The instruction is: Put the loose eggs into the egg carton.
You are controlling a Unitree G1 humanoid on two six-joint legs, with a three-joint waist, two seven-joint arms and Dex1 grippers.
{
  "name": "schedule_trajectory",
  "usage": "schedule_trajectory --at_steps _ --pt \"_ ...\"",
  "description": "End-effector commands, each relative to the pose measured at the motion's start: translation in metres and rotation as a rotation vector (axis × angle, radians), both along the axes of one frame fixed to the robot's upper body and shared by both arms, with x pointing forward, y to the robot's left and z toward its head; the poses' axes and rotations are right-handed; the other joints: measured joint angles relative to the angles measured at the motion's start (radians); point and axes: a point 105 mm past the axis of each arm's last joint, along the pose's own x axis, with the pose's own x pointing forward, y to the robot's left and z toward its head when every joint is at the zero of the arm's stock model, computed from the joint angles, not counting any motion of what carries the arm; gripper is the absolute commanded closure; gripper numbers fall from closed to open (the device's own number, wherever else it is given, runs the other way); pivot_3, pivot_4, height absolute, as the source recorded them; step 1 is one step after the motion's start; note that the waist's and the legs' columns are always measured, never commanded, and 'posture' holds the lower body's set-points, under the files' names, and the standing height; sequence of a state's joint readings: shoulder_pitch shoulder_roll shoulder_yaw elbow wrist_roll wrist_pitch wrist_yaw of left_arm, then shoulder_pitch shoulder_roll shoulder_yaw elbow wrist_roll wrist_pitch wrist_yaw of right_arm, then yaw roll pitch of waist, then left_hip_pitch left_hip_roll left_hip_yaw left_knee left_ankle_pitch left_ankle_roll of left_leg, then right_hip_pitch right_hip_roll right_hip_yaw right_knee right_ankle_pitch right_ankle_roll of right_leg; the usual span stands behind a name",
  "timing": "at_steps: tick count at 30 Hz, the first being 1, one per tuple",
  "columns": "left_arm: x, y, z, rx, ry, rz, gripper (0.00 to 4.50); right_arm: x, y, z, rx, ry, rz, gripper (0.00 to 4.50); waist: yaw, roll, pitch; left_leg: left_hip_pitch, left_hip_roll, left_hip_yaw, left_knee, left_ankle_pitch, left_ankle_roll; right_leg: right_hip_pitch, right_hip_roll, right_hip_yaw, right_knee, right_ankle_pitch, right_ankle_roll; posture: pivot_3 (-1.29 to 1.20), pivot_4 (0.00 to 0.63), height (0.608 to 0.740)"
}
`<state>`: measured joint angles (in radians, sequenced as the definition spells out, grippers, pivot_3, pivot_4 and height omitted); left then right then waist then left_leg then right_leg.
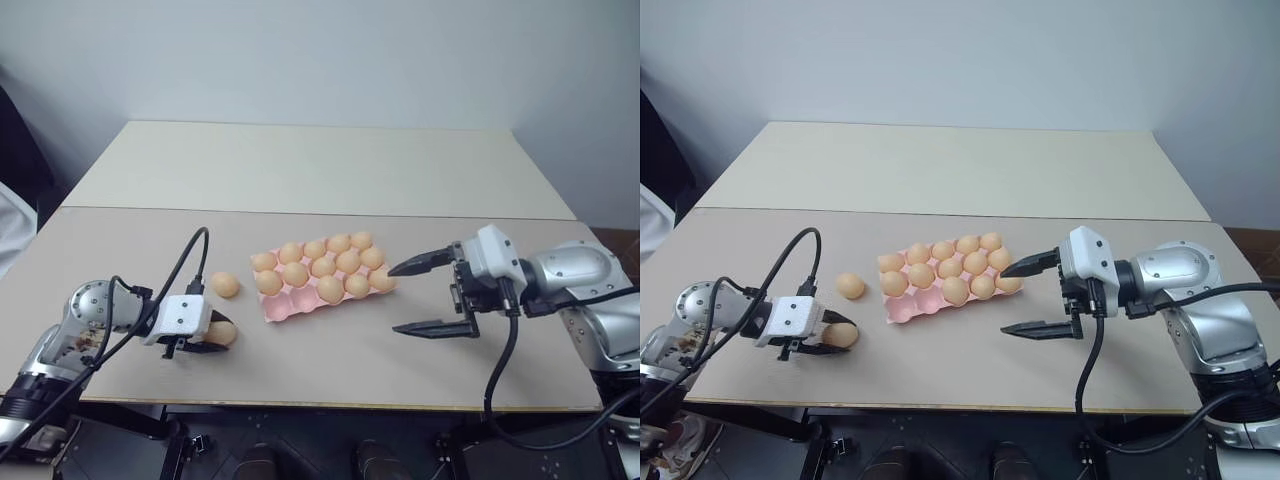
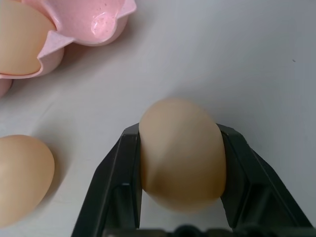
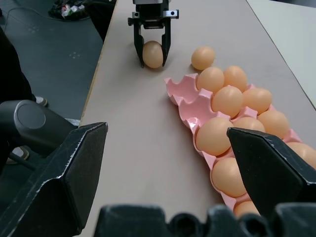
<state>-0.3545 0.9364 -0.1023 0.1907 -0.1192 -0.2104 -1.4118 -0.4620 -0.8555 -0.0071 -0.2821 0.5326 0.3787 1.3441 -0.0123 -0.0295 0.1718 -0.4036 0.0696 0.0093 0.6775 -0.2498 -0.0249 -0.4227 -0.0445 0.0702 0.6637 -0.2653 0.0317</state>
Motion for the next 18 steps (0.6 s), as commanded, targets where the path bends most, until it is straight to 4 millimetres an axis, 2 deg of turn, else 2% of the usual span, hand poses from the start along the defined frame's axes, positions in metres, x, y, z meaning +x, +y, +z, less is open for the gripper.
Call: schedule_trajectory --at_steps 1,5,8,10,13,18 --pt "0.0 -0.011 0.039 -0.132 -0.038 -0.043 2.79 -0.004 -0.001 0.011 0.013 -0.061 0.004 0.0 0.0 0.0 0.0 0.0 0.0 0.0 0.0 0.0 0.0 0.0 0.0 0.0 0.0 0.0 0.0 0.0 0.15 0.74" --pt "0.003 -0.045 0.081 -0.384 -0.077 -0.09 2.79 -0.002 -0.001 0.012 0.021 -0.07 -0.015 0.0 0.009 0.0 0.0 -0.001 0.0 -0.001 0.001 0.0 0.0 0.0 0.0 -0.001 0.0 0.0 0.0 0.0 0.15 0.74" --pt "0.012 -0.069 0.092 -0.494 -0.106 -0.084 2.79 -0.001 -0.001 0.012 0.025 -0.076 -0.022 0.0 0.014 0.0 0.0 -0.001 0.0 -0.002 0.002 0.0 0.0 0.002 0.0 -0.001 0.0 0.0 0.0 0.0 0.15 0.74" --pt "0.02 -0.084 0.091 -0.529 -0.112 -0.069 2.79 -0.001 0.0 0.012 0.028 -0.079 -0.027 0.0 0.013 0.0 0.0 0.0 0.0 -0.002 0.002 0.0 0.0 0.002 0.0 -0.001 0.0 0.0 0.0 0.0 0.15 0.74" --pt "0.03 -0.105 0.079 -0.512 -0.132 -0.065 2.79 -0.001 0.001 0.012 0.03 -0.087 -0.037 0.0 0.01 0.0 0.0 -0.001 0.0 -0.002 0.002 0.0 0.0 0.001 0.0 -0.001 0.0 0.0 0.0 0.0 0.15 0.74" --pt "0.039 -0.119 0.064 -0.467 -0.136 -0.06 2.79 -0.002 0.0 0.014 0.034 -0.094 -0.055 0.0 0.006 0.0 0.0 -0.001 -0.001 -0.002 0.002 0.0 0.0 0.001 0.0 -0.001 0.0 0.0 0.0 0.0 0.15 0.74"
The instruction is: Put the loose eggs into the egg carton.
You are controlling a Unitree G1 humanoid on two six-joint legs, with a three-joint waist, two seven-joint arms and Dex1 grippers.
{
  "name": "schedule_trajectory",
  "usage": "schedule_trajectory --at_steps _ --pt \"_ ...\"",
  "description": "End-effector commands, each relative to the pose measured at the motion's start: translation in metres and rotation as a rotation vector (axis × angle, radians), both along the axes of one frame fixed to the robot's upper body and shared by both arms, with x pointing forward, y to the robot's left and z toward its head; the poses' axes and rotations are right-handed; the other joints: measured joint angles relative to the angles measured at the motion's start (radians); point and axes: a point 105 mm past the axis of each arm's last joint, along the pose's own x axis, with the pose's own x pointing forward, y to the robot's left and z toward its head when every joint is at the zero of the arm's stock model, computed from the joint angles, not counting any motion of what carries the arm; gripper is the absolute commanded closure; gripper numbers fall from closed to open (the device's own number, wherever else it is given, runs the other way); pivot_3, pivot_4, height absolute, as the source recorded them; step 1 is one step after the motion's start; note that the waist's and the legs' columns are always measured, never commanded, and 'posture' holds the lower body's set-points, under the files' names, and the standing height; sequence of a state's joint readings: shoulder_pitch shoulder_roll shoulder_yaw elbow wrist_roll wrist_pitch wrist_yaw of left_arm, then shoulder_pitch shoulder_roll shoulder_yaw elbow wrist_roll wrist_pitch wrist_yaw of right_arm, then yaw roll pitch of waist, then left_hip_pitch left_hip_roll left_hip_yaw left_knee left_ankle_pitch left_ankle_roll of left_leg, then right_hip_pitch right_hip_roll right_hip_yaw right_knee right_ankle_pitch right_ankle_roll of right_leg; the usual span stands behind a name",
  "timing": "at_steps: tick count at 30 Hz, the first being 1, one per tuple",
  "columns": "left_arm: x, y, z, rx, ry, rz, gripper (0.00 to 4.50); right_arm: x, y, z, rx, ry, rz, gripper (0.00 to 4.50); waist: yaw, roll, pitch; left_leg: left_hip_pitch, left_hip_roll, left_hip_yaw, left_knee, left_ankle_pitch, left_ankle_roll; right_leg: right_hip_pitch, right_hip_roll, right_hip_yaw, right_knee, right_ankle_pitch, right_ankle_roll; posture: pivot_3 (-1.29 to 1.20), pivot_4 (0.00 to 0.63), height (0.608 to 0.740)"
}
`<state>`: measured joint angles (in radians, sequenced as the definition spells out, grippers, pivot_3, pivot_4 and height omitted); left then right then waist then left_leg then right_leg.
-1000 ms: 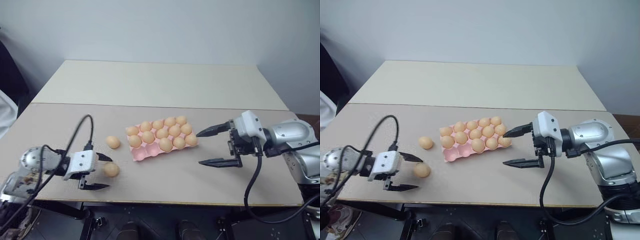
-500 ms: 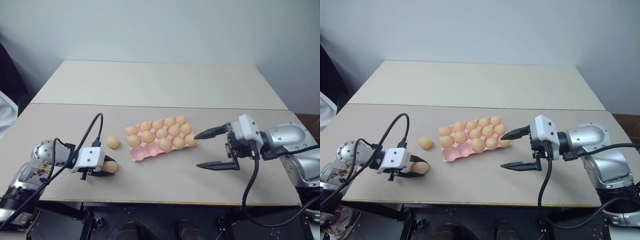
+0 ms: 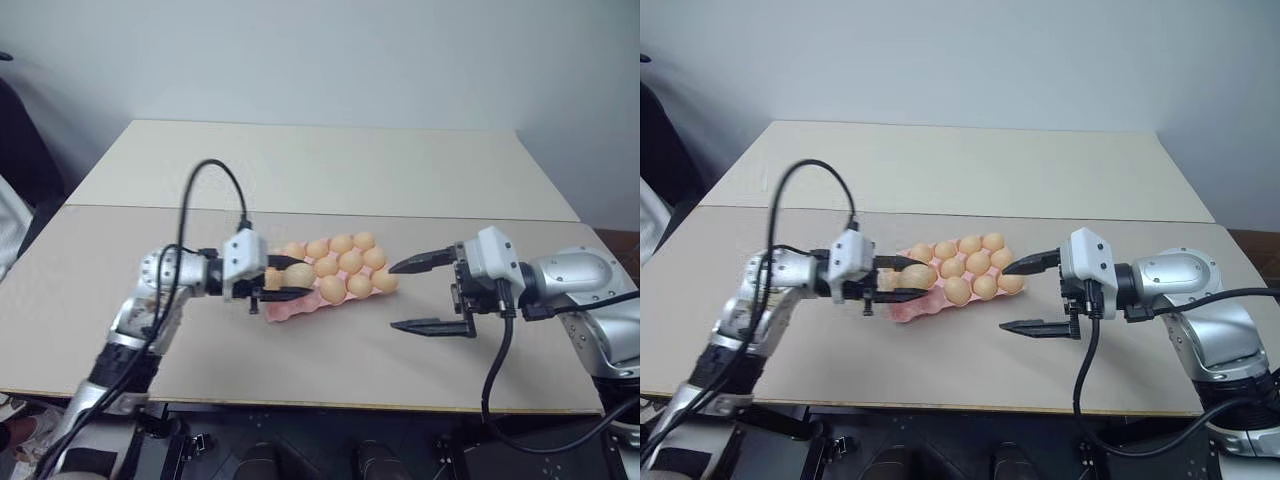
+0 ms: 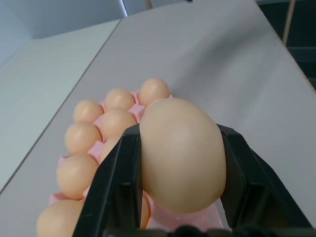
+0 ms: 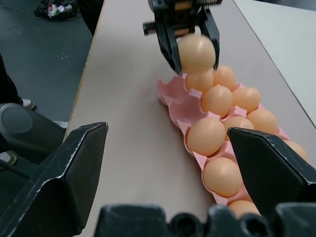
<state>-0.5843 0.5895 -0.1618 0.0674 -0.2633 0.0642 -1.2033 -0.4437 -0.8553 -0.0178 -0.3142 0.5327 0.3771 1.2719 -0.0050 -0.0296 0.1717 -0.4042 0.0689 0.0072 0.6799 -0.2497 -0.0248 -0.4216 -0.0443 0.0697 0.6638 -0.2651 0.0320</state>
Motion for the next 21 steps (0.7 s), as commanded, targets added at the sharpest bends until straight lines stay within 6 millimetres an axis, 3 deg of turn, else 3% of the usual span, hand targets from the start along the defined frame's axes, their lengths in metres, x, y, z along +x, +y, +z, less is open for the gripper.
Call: schedule_trajectory --at_steps 1,4,7,13,16,21 --pt "0.006 -0.002 0.002 0.036 -0.04 0.015 2.79 -0.005 -0.002 0.012 0.013 -0.058 -0.008 0.0 -0.001 0.0 0.0 0.0 0.0 0.0 0.0 0.0 0.0 0.0 0.0 0.0 0.0 0.0 0.0 0.0 0.15 0.74" --pt "0.009 -0.004 -0.004 0.062 -0.029 0.025 2.79 -0.005 -0.003 0.012 0.014 -0.059 -0.017 0.0 -0.002 0.0 0.0 0.0 0.0 0.0 0.0 0.0 0.0 0.0 0.0 0.0 0.0 0.0 0.0 0.0 0.15 0.74" --pt "0.007 -0.004 -0.009 0.075 -0.016 0.023 1.79 -0.006 -0.003 0.011 0.017 -0.06 -0.023 0.0 -0.001 0.0 0.0 0.0 0.0 0.0 0.0 0.0 0.0 0.0 0.0 0.0 0.0 0.0 0.0 0.0 0.15 0.74" --pt "0.008 -0.003 0.001 0.022 -0.024 0.035 0.05 -0.004 -0.003 0.011 0.021 -0.061 -0.029 0.0 -0.001 0.0 0.0 0.0 0.0 0.0 0.0 0.0 0.0 0.0 0.0 0.0 0.0 0.0 0.0 0.0 0.15 0.74" --pt "0.008 0.006 0.009 0.003 -0.048 0.055 0.05 -0.003 -0.002 0.011 0.025 -0.063 -0.024 0.0 -0.003 0.0 0.0 0.0 0.0 0.0 0.0 0.0 0.0 0.0 0.0 0.0 0.0 0.0 0.0 0.0 0.15 0.74" --pt "0.0 0.033 0.039 -0.086 -0.08 0.099 0.05 -0.003 -0.001 0.013 0.035 -0.061 -0.017 0.0 -0.01 0.0 0.0 0.0 0.0 0.0 0.0 0.0 0.0 0.0 0.0 0.0 0.0 0.0 0.0 0.0 0.15 0.74"
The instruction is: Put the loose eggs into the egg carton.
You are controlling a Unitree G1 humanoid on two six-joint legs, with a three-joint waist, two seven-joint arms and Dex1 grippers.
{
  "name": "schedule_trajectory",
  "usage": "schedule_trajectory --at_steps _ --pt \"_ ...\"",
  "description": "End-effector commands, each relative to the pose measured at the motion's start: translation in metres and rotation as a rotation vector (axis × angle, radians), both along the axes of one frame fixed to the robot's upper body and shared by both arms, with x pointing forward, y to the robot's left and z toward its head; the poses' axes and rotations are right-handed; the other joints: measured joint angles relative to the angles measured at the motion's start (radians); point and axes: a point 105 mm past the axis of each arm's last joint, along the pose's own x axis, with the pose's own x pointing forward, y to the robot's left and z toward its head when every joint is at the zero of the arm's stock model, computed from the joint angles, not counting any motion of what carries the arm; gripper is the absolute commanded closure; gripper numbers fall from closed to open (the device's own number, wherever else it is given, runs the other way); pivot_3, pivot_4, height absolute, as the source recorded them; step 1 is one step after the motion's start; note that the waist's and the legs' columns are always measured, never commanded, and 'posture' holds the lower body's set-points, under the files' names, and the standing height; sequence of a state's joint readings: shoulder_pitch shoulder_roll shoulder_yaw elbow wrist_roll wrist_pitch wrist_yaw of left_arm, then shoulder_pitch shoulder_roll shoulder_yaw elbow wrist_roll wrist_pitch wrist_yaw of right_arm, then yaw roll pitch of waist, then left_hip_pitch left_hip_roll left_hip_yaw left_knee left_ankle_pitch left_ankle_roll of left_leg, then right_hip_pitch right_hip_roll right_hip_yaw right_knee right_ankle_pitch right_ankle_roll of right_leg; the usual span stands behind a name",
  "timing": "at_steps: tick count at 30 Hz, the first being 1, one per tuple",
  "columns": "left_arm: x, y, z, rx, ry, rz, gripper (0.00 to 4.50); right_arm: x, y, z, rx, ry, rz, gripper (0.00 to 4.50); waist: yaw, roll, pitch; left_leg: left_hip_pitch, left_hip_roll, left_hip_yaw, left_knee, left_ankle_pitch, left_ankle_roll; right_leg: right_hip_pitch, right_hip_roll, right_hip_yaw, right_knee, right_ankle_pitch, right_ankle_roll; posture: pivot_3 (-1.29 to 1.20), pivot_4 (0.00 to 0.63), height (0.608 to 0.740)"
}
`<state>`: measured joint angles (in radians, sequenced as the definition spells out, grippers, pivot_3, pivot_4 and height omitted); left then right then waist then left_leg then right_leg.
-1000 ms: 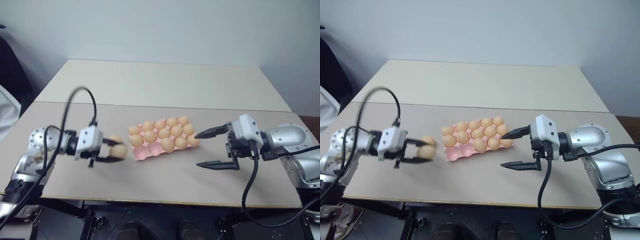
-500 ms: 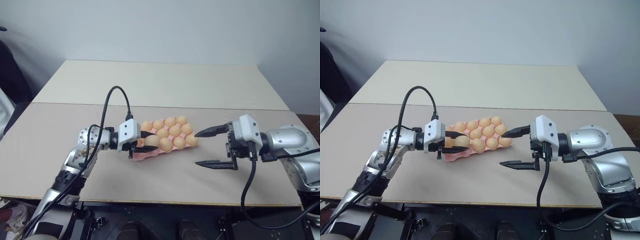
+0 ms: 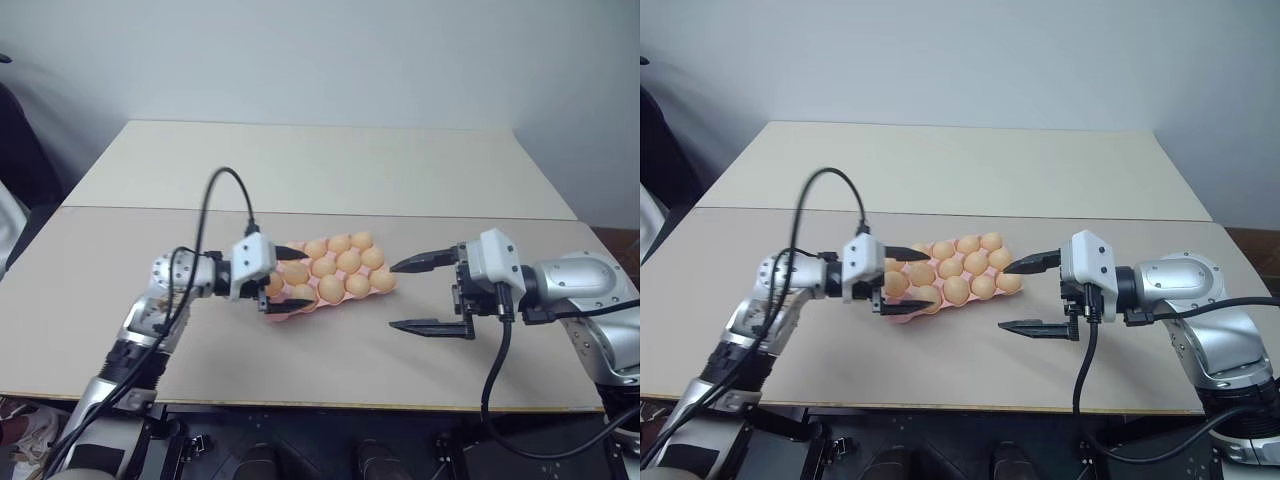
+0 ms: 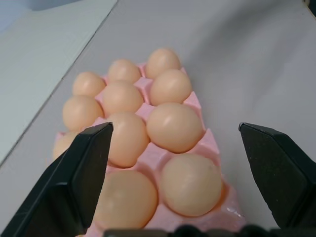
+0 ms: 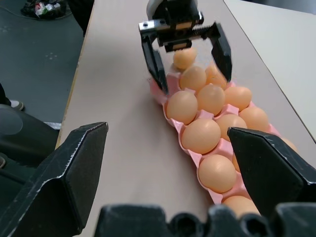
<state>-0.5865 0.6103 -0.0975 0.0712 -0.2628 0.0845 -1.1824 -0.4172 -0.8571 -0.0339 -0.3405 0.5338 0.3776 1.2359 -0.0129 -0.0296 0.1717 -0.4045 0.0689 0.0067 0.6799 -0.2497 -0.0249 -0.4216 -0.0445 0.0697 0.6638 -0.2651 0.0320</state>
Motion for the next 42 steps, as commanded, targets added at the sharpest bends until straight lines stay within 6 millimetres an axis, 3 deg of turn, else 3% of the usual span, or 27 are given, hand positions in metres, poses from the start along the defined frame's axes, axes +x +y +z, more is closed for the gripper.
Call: schedule_trajectory --at_steps 1,5,13,17,23,30,39,42 --pt "-0.011 0.024 0.032 -0.063 -0.063 0.025 0.05 -0.002 -0.001 0.012 0.024 -0.046 0.012 0.0 -0.002 0.0 0.0 0.0 0.0 0.0 0.0 0.0 0.0 0.0 0.0 0.0 0.0 0.0 0.0 0.0 0.15 0.74" --pt "-0.028 0.065 0.045 -0.043 -0.061 0.081 0.05 0.0 -0.003 0.012 0.03 -0.049 0.007 0.0 -0.006 0.0 0.0 0.001 0.0 0.0 0.0 0.0 0.0 0.0 0.0 0.0 0.0 0.0 0.0 0.0 0.15 0.74" --pt "-0.071 0.135 0.041 -0.009 0.069 0.229 0.05 0.002 -0.015 0.015 0.046 -0.032 -0.017 0.0 -0.002 0.0 0.0 0.001 0.001 0.001 -0.001 0.0 0.0 0.0 0.0 0.0 0.0 0.0 0.0 0.0 0.15 0.74" --pt "-0.089 0.152 0.029 -0.013 0.117 0.32 0.05 0.0 -0.025 0.014 0.046 -0.01 -0.042 0.0 0.002 0.0 0.0 0.0 0.001 0.002 -0.002 0.0 0.0 -0.001 0.0 0.0 -0.001 0.0 0.0 0.0 0.15 0.74" --pt "-0.098 0.152 0.015 -0.03 0.147 0.382 0.05 -0.003 -0.026 0.013 0.049 0.004 -0.043 0.0 0.003 0.0 0.0 0.002 0.001 0.002 -0.002 0.0 0.0 0.001 0.0 0.0 0.0 0.0 0.0 0.0 0.15 0.74" --pt "-0.076 0.153 0.009 -0.037 0.13 0.462 0.05 -0.002 -0.023 0.016 0.049 -0.011 -0.042 0.0 0.002 0.0 0.0 0.002 0.001 0.002 -0.002 0.0 0.0 0.0 0.0 0.0 -0.001 0.0 0.0 0.0 0.15 0.74" --pt "-0.006 0.128 -0.018 -0.132 0.17 0.606 0.05 -0.003 -0.019 0.018 0.052 -0.056 -0.082 0.0 0.007 0.0 0.0 0.001 0.0 0.001 -0.002 0.0 0.0 0.0 0.0 0.0 0.0 0.0 0.0 0.0 0.15 0.74" --pt "0.009 0.12 -0.028 -0.159 0.199 0.631 0.05 -0.003 -0.019 0.02 0.053 -0.071 -0.089 0.0 0.001 0.0 0.0 0.0 0.0 0.001 -0.001 0.0 0.0 0.0 0.0 0.0 0.0 0.0 0.0 0.0 0.15 0.74"
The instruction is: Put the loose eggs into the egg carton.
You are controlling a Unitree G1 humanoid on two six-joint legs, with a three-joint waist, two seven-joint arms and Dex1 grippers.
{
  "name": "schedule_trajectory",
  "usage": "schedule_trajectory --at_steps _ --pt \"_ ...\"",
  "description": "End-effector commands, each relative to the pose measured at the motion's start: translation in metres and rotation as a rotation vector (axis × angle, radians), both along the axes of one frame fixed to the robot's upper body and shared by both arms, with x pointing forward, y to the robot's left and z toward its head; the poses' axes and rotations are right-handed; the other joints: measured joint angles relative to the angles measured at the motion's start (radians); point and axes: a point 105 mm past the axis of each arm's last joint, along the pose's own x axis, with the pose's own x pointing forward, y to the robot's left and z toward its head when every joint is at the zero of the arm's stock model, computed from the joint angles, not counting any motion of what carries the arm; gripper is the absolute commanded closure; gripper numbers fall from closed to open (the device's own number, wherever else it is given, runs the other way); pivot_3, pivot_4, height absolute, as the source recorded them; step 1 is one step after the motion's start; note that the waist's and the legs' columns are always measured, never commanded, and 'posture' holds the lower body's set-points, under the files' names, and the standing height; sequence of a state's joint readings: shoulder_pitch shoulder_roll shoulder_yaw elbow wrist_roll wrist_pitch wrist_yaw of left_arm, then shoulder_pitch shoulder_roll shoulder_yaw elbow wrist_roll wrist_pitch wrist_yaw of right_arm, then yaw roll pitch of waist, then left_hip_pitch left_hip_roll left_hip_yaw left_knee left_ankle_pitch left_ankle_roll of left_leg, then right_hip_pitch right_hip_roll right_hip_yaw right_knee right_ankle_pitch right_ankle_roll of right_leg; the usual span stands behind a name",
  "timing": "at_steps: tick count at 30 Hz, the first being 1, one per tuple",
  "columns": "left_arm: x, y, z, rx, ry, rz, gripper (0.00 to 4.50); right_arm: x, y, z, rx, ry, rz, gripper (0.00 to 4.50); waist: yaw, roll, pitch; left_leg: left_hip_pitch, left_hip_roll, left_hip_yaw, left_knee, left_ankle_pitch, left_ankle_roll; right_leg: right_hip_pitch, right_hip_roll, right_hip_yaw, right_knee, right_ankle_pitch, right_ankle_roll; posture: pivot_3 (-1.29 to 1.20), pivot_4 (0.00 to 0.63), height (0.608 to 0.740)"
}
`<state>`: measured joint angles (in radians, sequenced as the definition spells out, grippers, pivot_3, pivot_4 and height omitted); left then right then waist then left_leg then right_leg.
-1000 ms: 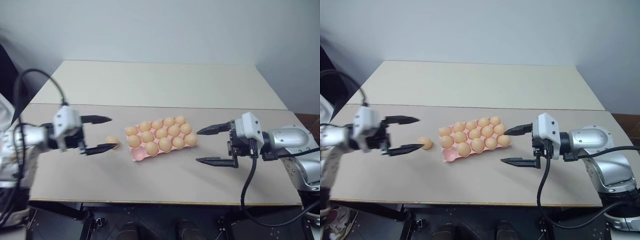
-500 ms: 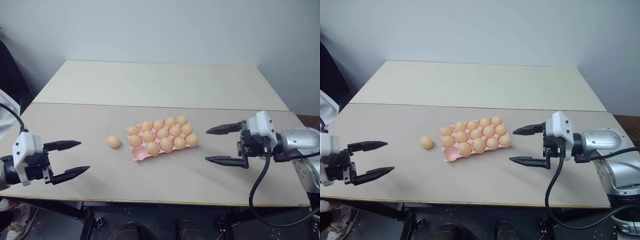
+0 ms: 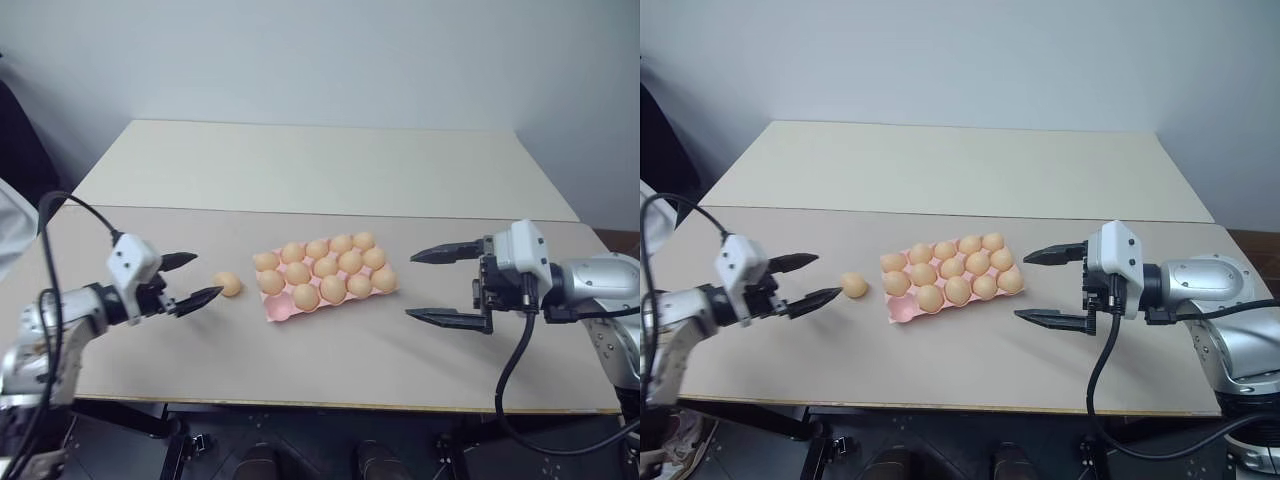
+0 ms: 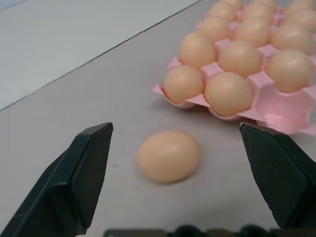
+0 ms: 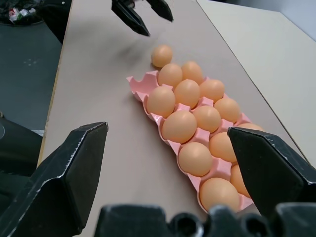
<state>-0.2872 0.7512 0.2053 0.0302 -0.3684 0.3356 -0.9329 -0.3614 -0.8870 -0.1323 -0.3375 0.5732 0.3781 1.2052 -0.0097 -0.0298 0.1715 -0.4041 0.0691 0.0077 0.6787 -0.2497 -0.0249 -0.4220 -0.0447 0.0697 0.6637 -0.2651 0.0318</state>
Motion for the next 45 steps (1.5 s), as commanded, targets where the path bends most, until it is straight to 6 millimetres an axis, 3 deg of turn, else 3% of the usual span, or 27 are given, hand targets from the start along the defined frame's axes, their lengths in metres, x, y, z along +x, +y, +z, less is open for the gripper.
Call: schedule_trajectory --at_steps 1,9,12,15,18,23,25,27,33,41,45 --pt "0.016 -0.003 -0.008 -0.001 0.007 0.046 0.05 -0.005 0.0 0.011 0.008 -0.057 -0.003 0.0 -0.003 0.0 0.0 0.0 0.0 0.0 0.0 0.0 0.0 0.0 0.0 0.0 0.0 0.0 0.0 0.0 0.15 0.74" --pt "0.034 -0.013 -0.044 -0.002 0.109 0.076 0.05 -0.008 0.0 0.013 0.009 -0.077 -0.013 0.0 -0.002 0.0 0.0 0.0 0.0 0.0 0.0 0.0 0.0 0.0 0.0 0.0 0.0 0.0 0.0 0.0 0.15 0.74" --pt "0.04 -0.014 -0.046 -0.04 0.107 0.092 0.64 -0.008 0.001 0.014 0.01 -0.082 -0.013 0.0 -0.002 0.0 0.0 0.001 0.0 0.0 0.0 0.0 0.0 0.001 0.0 0.0 0.0 0.0 0.0 0.0 0.15 0.74" --pt "0.041 -0.016 -0.041 -0.052 0.088 0.085 1.63 -0.009 0.001 0.014 0.01 -0.085 -0.014 0.0 -0.002 0.0 0.0 0.0 0.0 -0.001 0.0 0.0 0.0 0.001 0.0 0.0 0.0 0.0 0.0 0.0 0.15 0.74" --pt "0.037 -0.014 -0.031 -0.034 0.051 0.061 2.01 -0.009 0.001 0.015 0.011 -0.087 -0.014 0.0 -0.002 0.0 0.0 0.0 0.0 -0.001 0.0 0.0 0.0 0.001 0.0 0.0 0.0 0.0 0.0 0.0 0.15 0.74" --pt "0.017 -0.018 0.001 -0.042 -0.023 -0.086 2.01 -0.01 0.0 0.014 0.013 -0.087 -0.013 0.0 -0.004 0.0 0.0 0.0 0.0 -0.001 0.0 0.0 0.0 0.0 0.0 0.0 0.0 0.0 0.0 0.0 0.15 0.74" --pt "-0.004 -0.035 0.019 -0.041 -0.061 -0.274 2.01 -0.009 0.002 0.013 0.014 -0.084 -0.007 0.0 -0.004 0.0 0.0 0.0 0.0 -0.001 0.0 0.0 0.0 0.001 0.0 0.0 0.0 0.0 0.0 0.0 0.15 0.74" --pt "-0.017 -0.051 0.024 -0.027 -0.067 -0.401 2.01 -0.009 0.003 0.013 0.016 -0.082 0.0 0.0 -0.003 0.0 0.0 0.0 0.0 0.0 0.0 0.0 0.0 0.001 0.0 0.0 0.0 0.0 0.0 0.0 0.15 0.74" --pt "-0.021 -0.086 0.016 0.023 -0.061 -0.559 2.01 -0.008 0.004 0.013 0.015 -0.078 0.013 0.0 0.004 0.0 0.0 0.001 0.0 0.0 0.001 0.0 0.0 0.002 0.0 0.0 0.0 0.0 0.0 0.0 0.15 0.74" --pt "-0.001 -0.102 -0.007 0.103 -0.036 -0.552 2.01 -0.011 0.004 0.013 0.016 -0.081 0.009 0.0 -0.002 0.0 0.0 0.0 -0.001 -0.001 0.001 0.0 0.0 0.001 0.0 0.0 0.0 0.0 0.0 0.0 0.15 0.74" --pt "-0.003 -0.105 -0.004 0.097 -0.035 -0.581 0.85 -0.013 0.002 0.013 0.017 -0.082 -0.003 0.0 -0.003 0.0 0.0 0.0 0.0 -0.001 0.001 0.0 0.0 0.001 0.0 0.0 0.0 0.0 0.0 0.0 0.15 0.74"
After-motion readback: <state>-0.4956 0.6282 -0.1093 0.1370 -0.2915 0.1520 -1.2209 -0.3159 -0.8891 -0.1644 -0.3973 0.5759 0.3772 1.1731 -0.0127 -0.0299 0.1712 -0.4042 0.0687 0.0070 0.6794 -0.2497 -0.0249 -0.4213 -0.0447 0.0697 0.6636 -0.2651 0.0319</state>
